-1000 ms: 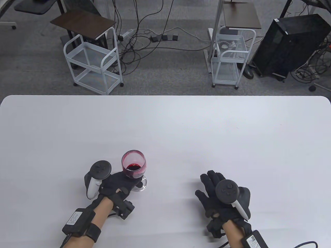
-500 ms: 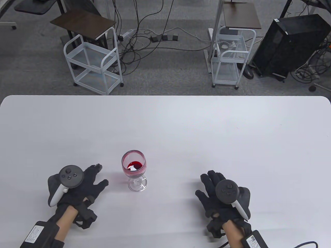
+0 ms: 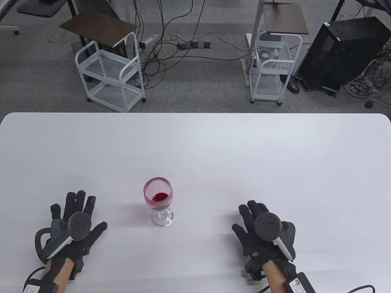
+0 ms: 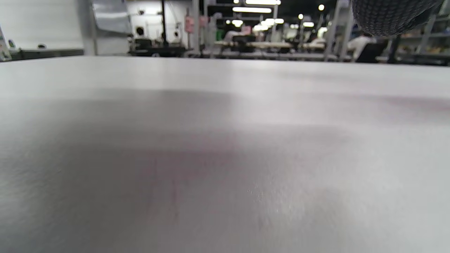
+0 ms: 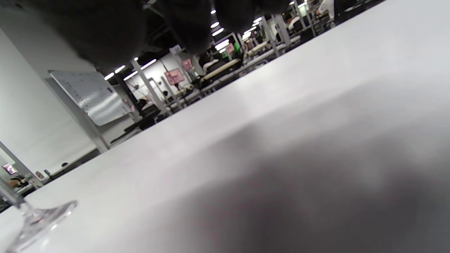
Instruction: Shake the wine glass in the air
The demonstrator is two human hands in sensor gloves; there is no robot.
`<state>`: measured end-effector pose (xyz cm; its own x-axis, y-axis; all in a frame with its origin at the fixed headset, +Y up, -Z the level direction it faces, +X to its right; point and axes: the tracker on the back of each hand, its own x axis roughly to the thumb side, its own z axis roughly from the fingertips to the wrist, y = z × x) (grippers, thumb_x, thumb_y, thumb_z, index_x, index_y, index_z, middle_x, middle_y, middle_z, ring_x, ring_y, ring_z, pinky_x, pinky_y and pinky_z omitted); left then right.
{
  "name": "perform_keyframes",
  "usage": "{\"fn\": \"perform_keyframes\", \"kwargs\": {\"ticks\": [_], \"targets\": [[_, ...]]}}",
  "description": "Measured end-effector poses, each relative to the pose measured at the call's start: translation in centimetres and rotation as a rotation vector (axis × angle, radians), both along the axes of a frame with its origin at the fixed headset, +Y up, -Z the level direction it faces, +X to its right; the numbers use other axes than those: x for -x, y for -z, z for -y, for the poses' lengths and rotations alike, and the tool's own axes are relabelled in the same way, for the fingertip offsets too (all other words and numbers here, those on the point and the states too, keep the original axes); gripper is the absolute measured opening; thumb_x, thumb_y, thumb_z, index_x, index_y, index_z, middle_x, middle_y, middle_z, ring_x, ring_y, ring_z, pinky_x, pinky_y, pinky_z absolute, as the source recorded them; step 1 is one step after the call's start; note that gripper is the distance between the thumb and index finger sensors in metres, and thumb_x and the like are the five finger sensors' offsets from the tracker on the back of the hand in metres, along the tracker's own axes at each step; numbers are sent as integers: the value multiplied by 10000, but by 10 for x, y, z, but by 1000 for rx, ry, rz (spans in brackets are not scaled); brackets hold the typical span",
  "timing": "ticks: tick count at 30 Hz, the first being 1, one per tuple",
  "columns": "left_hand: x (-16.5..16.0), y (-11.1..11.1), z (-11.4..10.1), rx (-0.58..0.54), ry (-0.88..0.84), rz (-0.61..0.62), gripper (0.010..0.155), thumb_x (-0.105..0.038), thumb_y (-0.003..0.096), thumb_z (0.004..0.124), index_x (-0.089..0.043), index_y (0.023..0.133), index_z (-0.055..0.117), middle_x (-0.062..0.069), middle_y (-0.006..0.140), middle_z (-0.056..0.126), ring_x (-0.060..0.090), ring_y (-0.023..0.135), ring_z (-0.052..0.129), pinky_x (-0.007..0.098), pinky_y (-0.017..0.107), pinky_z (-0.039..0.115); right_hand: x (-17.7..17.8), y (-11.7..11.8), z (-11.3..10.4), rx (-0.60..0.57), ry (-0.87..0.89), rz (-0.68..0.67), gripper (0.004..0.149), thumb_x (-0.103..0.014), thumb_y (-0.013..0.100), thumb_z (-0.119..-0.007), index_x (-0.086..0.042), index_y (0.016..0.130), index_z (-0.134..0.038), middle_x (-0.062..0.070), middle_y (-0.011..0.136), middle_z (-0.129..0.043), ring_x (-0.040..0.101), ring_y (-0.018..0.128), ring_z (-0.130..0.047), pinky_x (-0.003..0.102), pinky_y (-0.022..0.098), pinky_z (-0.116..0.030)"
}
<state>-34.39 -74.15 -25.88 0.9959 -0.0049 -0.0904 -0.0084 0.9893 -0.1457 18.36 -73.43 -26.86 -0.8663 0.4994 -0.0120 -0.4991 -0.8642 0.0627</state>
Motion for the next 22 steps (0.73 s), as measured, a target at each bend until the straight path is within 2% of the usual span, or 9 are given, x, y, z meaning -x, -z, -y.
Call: {"fn": "perform_keyframes", "kwargs": {"ticks": [5, 11, 22], "targets": [[-6, 0, 0, 7, 0, -2, 923, -792, 423, 671, -411, 1147, 245, -79, 1238, 65, 214, 1197, 8, 578, 763, 33, -2, 0, 0, -2, 9, 13, 693, -550, 414, -739, -284, 1024, -542, 13, 1170, -383, 342, 1084, -289, 632, 754, -287], [-1, 1, 6, 79, 6, -39, 927, -800, 427, 652, -423, 1144, 203, -84, 1231, 27, 212, 1191, -30, 576, 759, 10, -1, -1, 0, 4, 4, 12, 692, -550, 415, -738, -284, 1023, -544, 12, 1170, -383, 342, 1084, -288, 632, 754, -288], [9, -1, -1, 49, -46, -64, 921, -787, 432, 662, -412, 1148, 221, -76, 1237, 42, 219, 1196, -9, 577, 760, 12, 0, 0, 2, 17, -6, 9, 693, -550, 415, -738, -286, 1024, -541, 14, 1170, -382, 343, 1083, -290, 633, 753, -288]]}}
